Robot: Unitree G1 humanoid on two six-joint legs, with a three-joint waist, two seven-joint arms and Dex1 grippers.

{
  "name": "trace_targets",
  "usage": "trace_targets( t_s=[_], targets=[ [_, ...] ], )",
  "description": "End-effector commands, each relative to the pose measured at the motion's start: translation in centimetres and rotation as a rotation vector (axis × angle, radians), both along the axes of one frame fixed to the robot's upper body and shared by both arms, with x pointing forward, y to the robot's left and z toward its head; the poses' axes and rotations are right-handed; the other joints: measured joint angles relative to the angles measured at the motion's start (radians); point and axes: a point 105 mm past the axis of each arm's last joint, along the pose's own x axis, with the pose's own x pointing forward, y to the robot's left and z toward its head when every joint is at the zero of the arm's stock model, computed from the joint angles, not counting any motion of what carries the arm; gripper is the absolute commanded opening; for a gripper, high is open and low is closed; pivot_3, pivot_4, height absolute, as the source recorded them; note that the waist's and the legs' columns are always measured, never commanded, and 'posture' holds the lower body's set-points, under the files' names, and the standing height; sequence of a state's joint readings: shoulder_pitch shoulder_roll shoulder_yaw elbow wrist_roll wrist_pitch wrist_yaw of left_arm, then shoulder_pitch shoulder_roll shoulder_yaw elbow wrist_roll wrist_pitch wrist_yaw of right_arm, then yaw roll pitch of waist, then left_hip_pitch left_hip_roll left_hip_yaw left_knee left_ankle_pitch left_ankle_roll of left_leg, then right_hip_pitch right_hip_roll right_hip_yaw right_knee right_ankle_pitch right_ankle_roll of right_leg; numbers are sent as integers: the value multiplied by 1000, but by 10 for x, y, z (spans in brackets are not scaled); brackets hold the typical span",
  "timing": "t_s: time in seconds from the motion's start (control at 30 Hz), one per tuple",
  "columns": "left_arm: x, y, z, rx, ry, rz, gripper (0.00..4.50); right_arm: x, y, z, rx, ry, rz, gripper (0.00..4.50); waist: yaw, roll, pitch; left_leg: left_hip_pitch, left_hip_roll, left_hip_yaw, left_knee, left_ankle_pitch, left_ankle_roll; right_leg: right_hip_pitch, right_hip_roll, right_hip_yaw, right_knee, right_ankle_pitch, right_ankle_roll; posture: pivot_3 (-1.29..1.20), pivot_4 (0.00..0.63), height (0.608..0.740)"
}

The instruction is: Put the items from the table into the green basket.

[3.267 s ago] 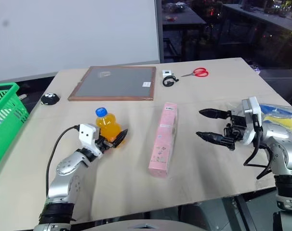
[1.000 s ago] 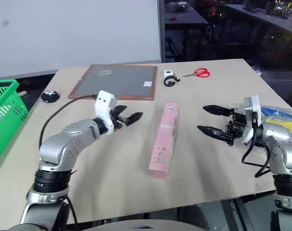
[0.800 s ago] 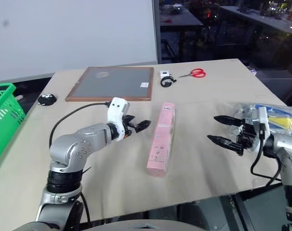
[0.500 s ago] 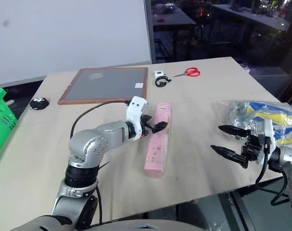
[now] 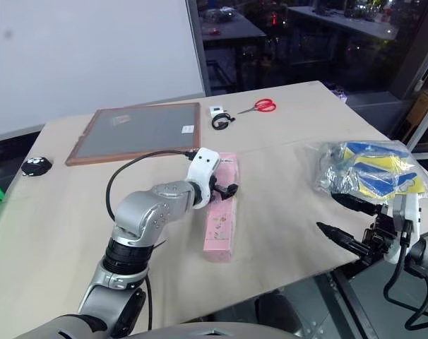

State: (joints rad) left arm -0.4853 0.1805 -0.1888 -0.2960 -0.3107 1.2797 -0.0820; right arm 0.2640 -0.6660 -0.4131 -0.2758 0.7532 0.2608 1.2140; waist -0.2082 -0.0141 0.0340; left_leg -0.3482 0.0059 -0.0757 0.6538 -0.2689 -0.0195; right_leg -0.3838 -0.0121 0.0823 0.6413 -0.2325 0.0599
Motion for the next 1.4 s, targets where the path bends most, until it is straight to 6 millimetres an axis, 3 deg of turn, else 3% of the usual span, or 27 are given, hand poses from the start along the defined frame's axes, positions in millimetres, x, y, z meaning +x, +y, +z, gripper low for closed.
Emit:
trace_targets(
  t_s=[0.03, 0.47, 0.57, 0.73, 0.87, 1.07, 1.17, 1.3, 1.4],
  targets=[
    [-8, -4, -18, 35, 92, 5, 4458, -6, 2, 18, 2, -51, 36, 4500, -5, -1, 1, 2, 0, 0, 0, 0, 0, 2, 0, 0, 0, 0, 0, -282, 0, 740],
    [-14, 10, -42, 144, 230, 112, 4458, -6, -9, 18, -24, -35, 58, 4500, -55, -1, -1, 4, -4, -3, -1, -1, -1, 10, -4, -2, -3, -2, 3, -293, 0, 740],
    [-11, 15, -41, 121, 221, 167, 3691, -6, -9, 17, -22, -34, 58, 4500, -59, -1, -1, 4, -4, -3, -1, -3, -4, 11, -4, -2, -4, -2, 3, -289, 0, 740],
    [-11, 20, -42, 122, 235, 204, 1495, -4, -9, 16, -21, -40, 59, 4500, -59, -1, -1, 4, -4, -5, -1, -3, -4, 11, -4, -4, -5, -2, 3, -282, 0, 740],
    [-7, 20, -37, 123, 198, 200, 104, -2, -7, 17, -17, -46, 66, 4500, -56, -1, -1, 4, -4, -6, -2, -4, -4, 11, -4, -5, -8, -2, 3, -276, 0, 740],
    [1, 21, -30, 114, 153, 212, 18, 0, -7, 18, -19, -45, 76, 4500, -54, -1, -1, 4, -5, -8, -2, -4, -4, 11, -4, -5, -8, -2, 3, -268, 0, 740],
    [9, 24, -17, 80, 83, 217, 18, 1, -8, 19, -21, -46, 79, 4500, -53, -1, -1, 4, -5, -8, -2, -4, -4, 11, -4, -5, -9, -2, 3, -261, 0, 740],
    [32, 45, 13, 24, -54, 294, 18, 3, -6, 20, -19, -48, 92, 4500, -54, -4, 4, 3, -5, -8, -2, -4, -4, 11, -4, -5, -8, -2, 3, -237, 0, 740],
    [45, 71, 32, 93, -163, 296, 18, 6, -1, 25, -1, -56, 113, 4500, -57, -6, 10, 3, -5, -9, -2, -3, -4, 9, -4, -5, -7, -2, 3, -225, 0, 740]
  ],
)
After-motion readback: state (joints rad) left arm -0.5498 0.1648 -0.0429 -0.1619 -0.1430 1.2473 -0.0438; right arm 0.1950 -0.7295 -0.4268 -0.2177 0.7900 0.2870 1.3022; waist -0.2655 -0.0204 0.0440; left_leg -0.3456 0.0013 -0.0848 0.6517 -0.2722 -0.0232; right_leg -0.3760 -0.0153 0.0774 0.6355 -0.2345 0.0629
